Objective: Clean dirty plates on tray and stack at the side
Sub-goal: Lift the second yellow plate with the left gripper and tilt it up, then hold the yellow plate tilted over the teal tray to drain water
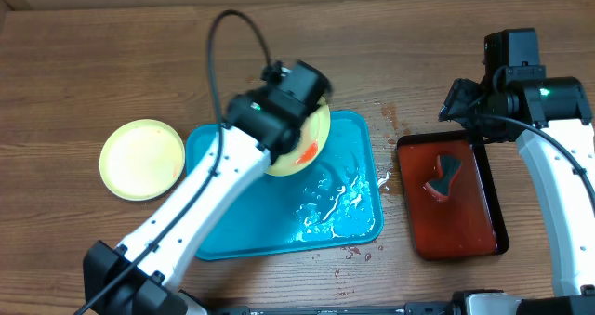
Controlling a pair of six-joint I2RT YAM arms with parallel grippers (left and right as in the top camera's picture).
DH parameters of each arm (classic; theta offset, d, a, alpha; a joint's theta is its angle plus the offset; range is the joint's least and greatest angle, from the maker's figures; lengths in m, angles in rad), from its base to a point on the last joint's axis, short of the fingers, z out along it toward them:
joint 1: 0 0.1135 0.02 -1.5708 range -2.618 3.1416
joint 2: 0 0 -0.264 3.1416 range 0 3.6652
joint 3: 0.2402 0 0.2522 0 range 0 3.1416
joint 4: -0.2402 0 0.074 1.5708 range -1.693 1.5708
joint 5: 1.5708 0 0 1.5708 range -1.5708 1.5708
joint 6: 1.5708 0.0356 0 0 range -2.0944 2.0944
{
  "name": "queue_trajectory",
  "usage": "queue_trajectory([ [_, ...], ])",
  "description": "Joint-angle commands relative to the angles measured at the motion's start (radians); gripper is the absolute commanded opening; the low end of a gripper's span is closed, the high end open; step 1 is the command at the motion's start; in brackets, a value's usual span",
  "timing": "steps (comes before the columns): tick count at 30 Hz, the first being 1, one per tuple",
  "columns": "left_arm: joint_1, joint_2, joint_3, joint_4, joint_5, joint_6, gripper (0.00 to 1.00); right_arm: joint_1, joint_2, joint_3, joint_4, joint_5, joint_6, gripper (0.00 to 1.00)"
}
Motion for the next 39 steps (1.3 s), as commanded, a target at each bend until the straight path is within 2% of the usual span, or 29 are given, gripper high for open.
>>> queue_trajectory([
  [1,-0.078,-0.027,0.037,-0.02,-0.341,0.048,0.04,-0.003,-0.018,0.023,0.003,0.002,-0.01,0.66],
  [7,-0.199,-0.027,0.037,-0.028,-0.55,0.115,0.04,-0.003,-0.018,0.023,0.01,0.002,-0.01,0.67],
  [14,-0.284,-0.027,0.037,-0.042,-0.644,0.155,0.04,-0.003,-0.018,0.023,0.011,0.002,-0.01,0.68],
  [23,-0.321,-0.027,0.036,-0.092,-0.701,0.159,0.05,-0.003,-0.018,0.023,0.011,0.002,-0.01,0.68],
  [39,-0.322,-0.027,0.036,-0.11,-0.701,0.158,0.04,-0.003,-0.018,0.023,0.011,0.003,-0.01,0.69],
])
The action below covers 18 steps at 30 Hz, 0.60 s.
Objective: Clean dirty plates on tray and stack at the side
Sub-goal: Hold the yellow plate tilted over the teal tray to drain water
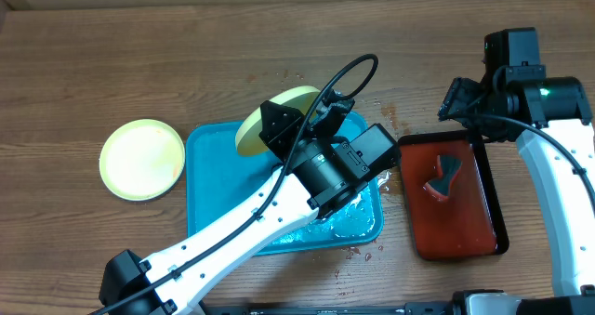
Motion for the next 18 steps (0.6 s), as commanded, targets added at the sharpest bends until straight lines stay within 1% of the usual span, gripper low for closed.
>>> queue_trajectory([
  [1,-0.006,-0.026,0.029,0.001,-0.042,0.007,0.04,-0.003,-0.018,0.023,0.003,0.003,-0.008,0.68],
  [18,-0.006,-0.026,0.029,-0.003,-0.042,0.007,0.05,-0.003,-0.018,0.023,0.003,0.01,-0.008,0.69],
])
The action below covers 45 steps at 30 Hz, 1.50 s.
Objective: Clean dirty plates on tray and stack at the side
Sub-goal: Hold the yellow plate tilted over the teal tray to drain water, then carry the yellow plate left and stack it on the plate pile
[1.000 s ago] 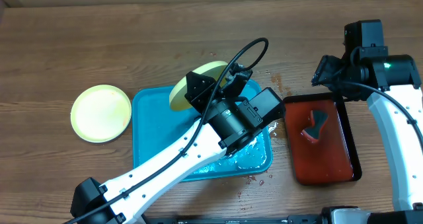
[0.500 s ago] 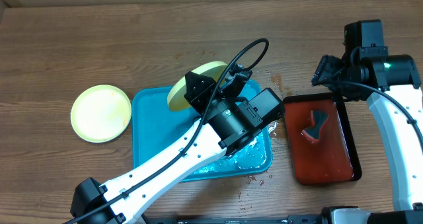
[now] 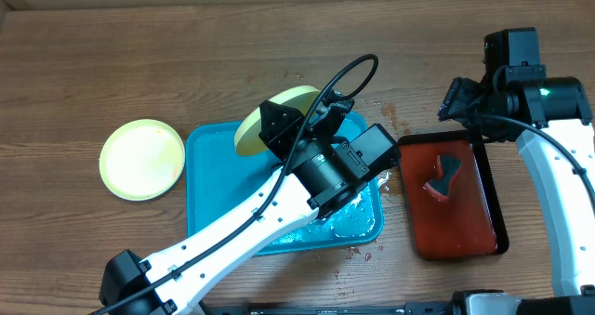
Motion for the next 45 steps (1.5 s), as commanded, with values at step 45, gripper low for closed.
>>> queue_trajectory([
  [45,1.458,-0.333,-0.619,0.406,1.617,-0.401,0.05,-0.003,-0.018,0.023,-0.001,0.008,-0.006,0.76],
])
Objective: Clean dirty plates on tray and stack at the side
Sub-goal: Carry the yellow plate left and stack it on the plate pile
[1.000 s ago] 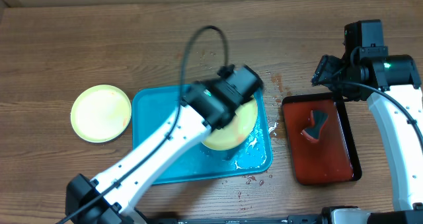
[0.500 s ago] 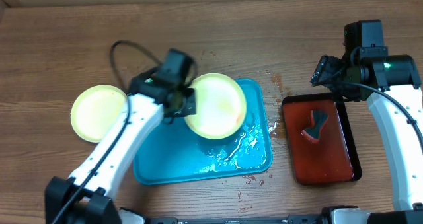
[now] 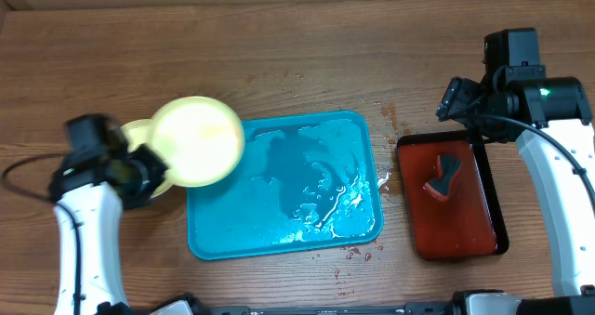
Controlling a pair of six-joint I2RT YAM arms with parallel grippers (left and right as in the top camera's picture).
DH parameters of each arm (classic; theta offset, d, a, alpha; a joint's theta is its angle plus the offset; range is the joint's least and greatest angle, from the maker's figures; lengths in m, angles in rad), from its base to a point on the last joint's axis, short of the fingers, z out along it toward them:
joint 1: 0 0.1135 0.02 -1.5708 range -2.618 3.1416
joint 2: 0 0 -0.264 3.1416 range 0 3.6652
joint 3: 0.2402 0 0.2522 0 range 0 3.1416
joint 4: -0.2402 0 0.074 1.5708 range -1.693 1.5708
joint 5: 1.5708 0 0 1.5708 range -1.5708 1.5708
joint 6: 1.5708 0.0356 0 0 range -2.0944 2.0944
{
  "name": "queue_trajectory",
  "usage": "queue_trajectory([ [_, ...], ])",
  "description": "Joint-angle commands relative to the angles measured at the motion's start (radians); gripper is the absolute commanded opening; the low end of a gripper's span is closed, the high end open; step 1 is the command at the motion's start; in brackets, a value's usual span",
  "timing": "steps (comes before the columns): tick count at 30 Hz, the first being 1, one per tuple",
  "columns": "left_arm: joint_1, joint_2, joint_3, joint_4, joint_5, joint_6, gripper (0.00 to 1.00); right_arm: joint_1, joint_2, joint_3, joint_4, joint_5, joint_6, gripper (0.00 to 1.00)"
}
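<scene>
My left gripper [image 3: 153,166] is shut on the rim of a pale yellow plate [image 3: 197,140]. It holds the plate above the table, left of the blue tray [image 3: 279,157], overlapping a second yellow plate [image 3: 136,135] that lies on the wood and shows only as a sliver. No plate lies on the blue tray, which is wet with puddles. At the far right, my right gripper [image 3: 456,101] hangs over the top edge of the red tray [image 3: 465,227]; its fingers are too dark to read.
A dark scrubber [image 3: 444,177] lies in the red tray. Water puddles [image 3: 335,202] sit in the blue tray's right half. Small reddish spatters [image 3: 388,116] mark the wood between the two trays and below the blue tray.
My left arm has moved from over the blue tray to the far left. The plate it held tilted at the tray's top edge is now over the plate lying on the table.
First my left gripper held a plate with an orange smear tilted over the tray's top. At the two later moments the arm lay across the tray with the plate on edge at its far rim. Now the plate faces up, pale, over the side plate. The right arm stayed still.
</scene>
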Motion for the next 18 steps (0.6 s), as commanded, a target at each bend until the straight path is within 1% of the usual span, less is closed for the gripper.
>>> queue_trajectory([
  [1,0.158,-0.022,-0.043,0.01,0.072,0.026,0.04,-0.003,-0.018,0.023,0.002,0.006,-0.004,0.76],
  [4,0.309,-0.015,-0.085,0.043,0.072,0.031,0.05,-0.003,-0.018,0.023,0.002,0.006,-0.004,0.76],
  [9,0.425,0.025,-0.101,0.077,0.072,0.031,0.04,-0.003,-0.018,0.023,0.002,0.006,-0.004,0.77],
  [12,0.459,0.077,-0.101,0.103,0.073,0.031,0.05,-0.003,-0.018,0.023,0.002,0.006,-0.004,0.77],
  [18,0.441,0.203,-0.1,0.14,0.073,0.031,0.04,-0.003,-0.018,0.023,0.002,0.006,-0.004,0.77],
])
